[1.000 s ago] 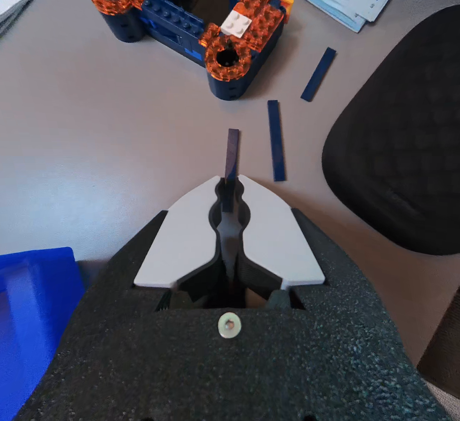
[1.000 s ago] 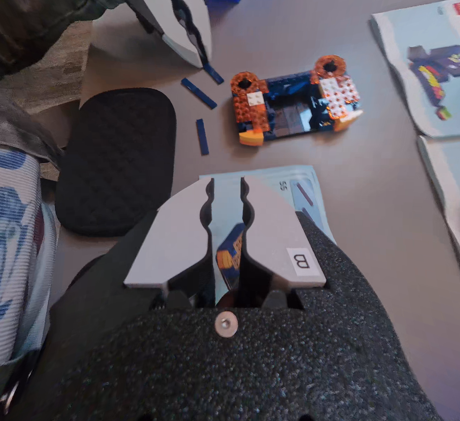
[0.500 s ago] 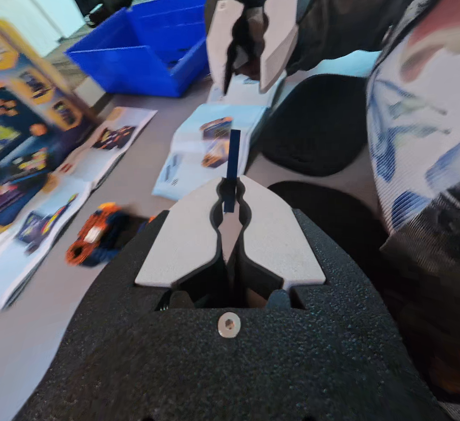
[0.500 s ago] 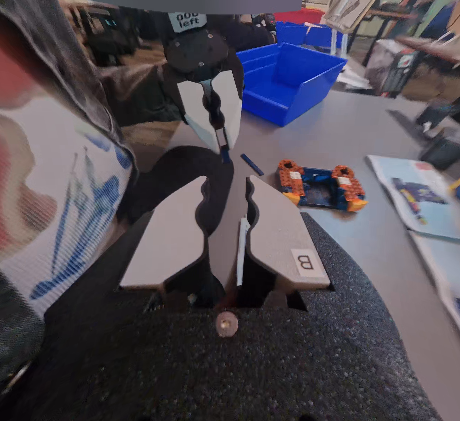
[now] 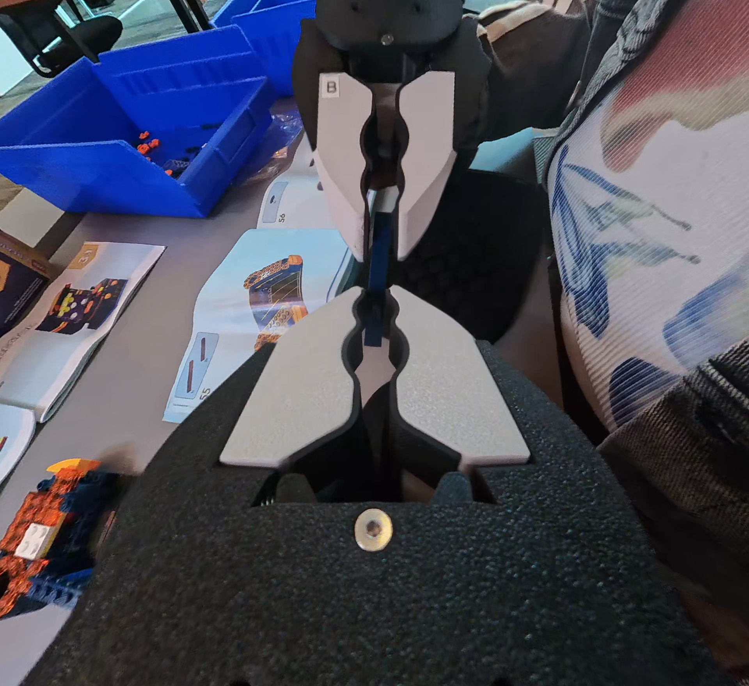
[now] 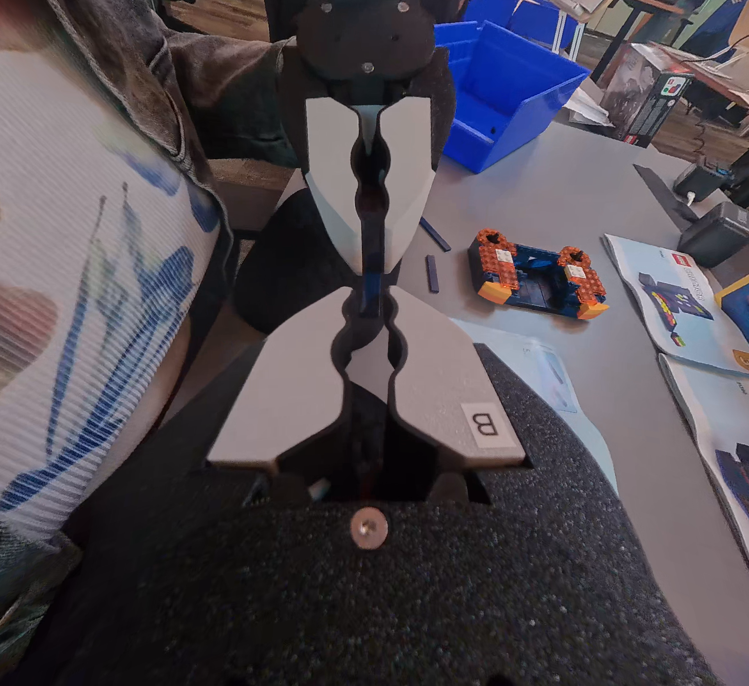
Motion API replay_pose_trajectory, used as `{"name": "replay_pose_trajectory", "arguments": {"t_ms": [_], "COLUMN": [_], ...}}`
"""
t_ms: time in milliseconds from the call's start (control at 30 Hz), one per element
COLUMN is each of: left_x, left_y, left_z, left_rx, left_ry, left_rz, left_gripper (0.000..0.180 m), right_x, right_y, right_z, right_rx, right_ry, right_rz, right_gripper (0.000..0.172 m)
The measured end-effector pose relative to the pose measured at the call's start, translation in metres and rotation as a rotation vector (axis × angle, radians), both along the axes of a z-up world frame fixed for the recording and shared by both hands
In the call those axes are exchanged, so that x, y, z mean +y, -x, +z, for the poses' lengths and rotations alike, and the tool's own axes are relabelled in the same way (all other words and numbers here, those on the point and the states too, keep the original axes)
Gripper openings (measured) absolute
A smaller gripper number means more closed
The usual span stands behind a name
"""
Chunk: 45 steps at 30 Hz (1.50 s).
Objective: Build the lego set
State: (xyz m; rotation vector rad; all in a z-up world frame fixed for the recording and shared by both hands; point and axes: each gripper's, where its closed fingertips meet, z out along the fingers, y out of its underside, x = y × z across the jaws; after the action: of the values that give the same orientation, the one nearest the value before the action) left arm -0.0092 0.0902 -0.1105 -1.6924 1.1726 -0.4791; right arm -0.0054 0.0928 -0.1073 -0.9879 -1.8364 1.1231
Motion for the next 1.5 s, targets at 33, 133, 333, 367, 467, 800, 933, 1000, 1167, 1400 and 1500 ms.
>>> {"name": "replay_pose_trajectory", "arguments": {"t_ms": [33, 133, 333, 367, 467, 800, 933, 1000, 1167, 1400, 1500], "left_x": [-0.001, -0.001, 0.015, 0.02, 0.052, 0.099, 0.096, 0.1, 0.101, 0.101, 0.101], "left_y": [-0.003, -0.009, -0.008, -0.004, 0.014, 0.036, 0.032, 0.034, 0.035, 0.033, 0.034], "left_z": [0.0, -0.001, 0.004, 0.007, 0.03, 0.042, 0.036, 0.034, 0.031, 0.03, 0.03], "left_rx": [-0.003, 0.01, -0.013, -0.039, -0.224, -0.371, -0.372, -0.378, -0.368, -0.374, -0.383], "left_ry": [0.005, 0.004, -0.064, -0.086, -0.197, -0.497, -0.51, -0.499, -0.505, -0.507, -0.503], "left_rz": [-0.01, -0.019, 0.031, 0.06, 0.252, 0.523, 0.496, 0.509, 0.507, 0.493, 0.494], "left_gripper": [0.007, 0.007, 0.021, 0.022, 0.024, 0.024, 0.023, 0.023, 0.024, 0.023, 0.023], "right_x": [-0.001, 0.0, 0.018, 0.028, 0.08, 0.282, 0.321, 0.33, 0.334, 0.34, 0.341], "right_y": [-0.002, -0.007, -0.021, -0.025, -0.042, -0.131, -0.143, -0.149, -0.163, -0.177, -0.178], "right_z": [-0.001, -0.001, 0.001, 0.003, 0.009, 0.038, 0.016, 0.0, -0.032, -0.063, -0.06], "right_rx": [-0.002, 0.01, -0.008, -0.011, -0.026, -0.093, -0.293, -0.387, -0.594, -0.805, -0.793], "right_ry": [-0.009, -0.049, -0.031, -0.035, -0.071, -0.081, -0.068, -0.024, 0.06, 0.117, 0.12], "right_rz": [-0.003, -0.026, -0.099, -0.138, -0.336, -1.098, -1.142, -1.144, -1.128, -1.163, -1.18], "right_gripper": [0.008, 0.008, 0.008, 0.008, 0.008, 0.008, 0.007, 0.008, 0.008, 0.019, 0.025]}}
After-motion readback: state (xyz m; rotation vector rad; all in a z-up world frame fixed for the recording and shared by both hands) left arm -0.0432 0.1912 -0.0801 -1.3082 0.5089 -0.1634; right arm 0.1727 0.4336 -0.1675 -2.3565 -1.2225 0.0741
